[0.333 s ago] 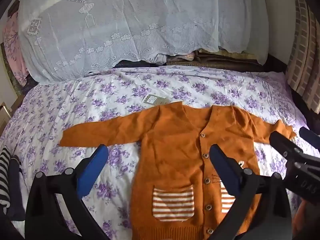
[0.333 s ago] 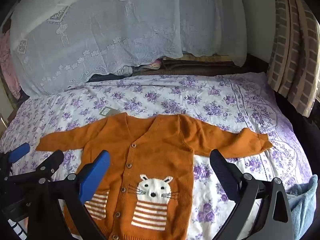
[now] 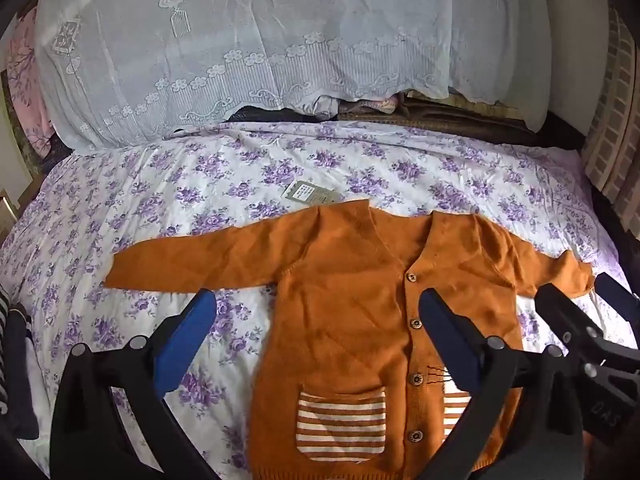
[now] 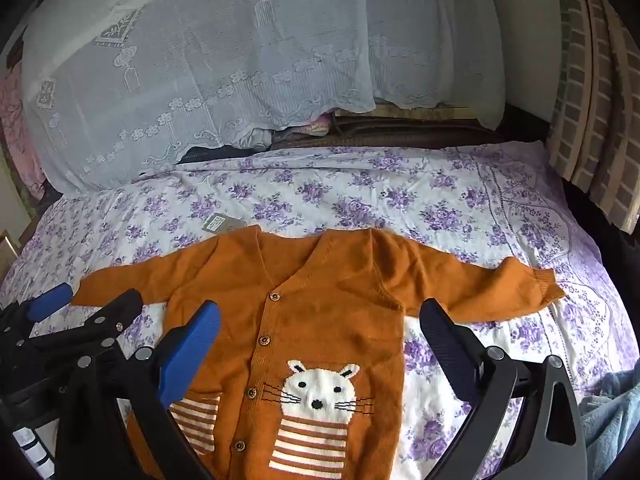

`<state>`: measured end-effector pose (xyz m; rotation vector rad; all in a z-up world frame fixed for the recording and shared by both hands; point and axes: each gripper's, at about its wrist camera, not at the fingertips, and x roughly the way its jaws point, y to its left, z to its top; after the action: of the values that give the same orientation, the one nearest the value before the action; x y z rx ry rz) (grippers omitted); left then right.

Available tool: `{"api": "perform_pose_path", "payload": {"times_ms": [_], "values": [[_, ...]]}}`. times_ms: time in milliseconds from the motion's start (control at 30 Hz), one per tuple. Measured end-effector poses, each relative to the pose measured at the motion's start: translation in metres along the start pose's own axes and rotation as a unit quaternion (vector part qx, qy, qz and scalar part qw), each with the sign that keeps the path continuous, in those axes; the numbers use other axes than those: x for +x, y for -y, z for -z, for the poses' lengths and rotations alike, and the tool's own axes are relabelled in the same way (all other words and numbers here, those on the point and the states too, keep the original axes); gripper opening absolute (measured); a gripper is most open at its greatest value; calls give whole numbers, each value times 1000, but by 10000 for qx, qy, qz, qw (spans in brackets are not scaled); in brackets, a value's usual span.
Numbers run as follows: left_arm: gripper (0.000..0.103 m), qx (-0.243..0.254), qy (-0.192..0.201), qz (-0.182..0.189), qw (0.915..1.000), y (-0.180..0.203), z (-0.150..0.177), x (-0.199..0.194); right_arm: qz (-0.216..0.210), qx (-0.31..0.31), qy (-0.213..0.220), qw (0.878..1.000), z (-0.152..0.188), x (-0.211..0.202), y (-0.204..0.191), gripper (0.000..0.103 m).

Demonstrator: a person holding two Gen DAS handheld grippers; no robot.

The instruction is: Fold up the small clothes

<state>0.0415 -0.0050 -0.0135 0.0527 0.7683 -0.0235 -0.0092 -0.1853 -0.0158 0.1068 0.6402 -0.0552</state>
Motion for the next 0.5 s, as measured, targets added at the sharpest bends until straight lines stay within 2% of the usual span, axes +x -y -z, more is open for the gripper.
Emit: {"api": "perform_pose_path", "payload": {"times_ms": [167,233,500], "values": [[98,90,-62,-98,9999,3,4,14,-144,-14,117,9998,8,13,4,100],[98,117,-105,-136,9998,4,5,21,-194,12,121,9997,1,14,6,100],[99,45,-44,-269,9996,-2,13,17,-378,204,142,9990,2,18,10,100]]}}
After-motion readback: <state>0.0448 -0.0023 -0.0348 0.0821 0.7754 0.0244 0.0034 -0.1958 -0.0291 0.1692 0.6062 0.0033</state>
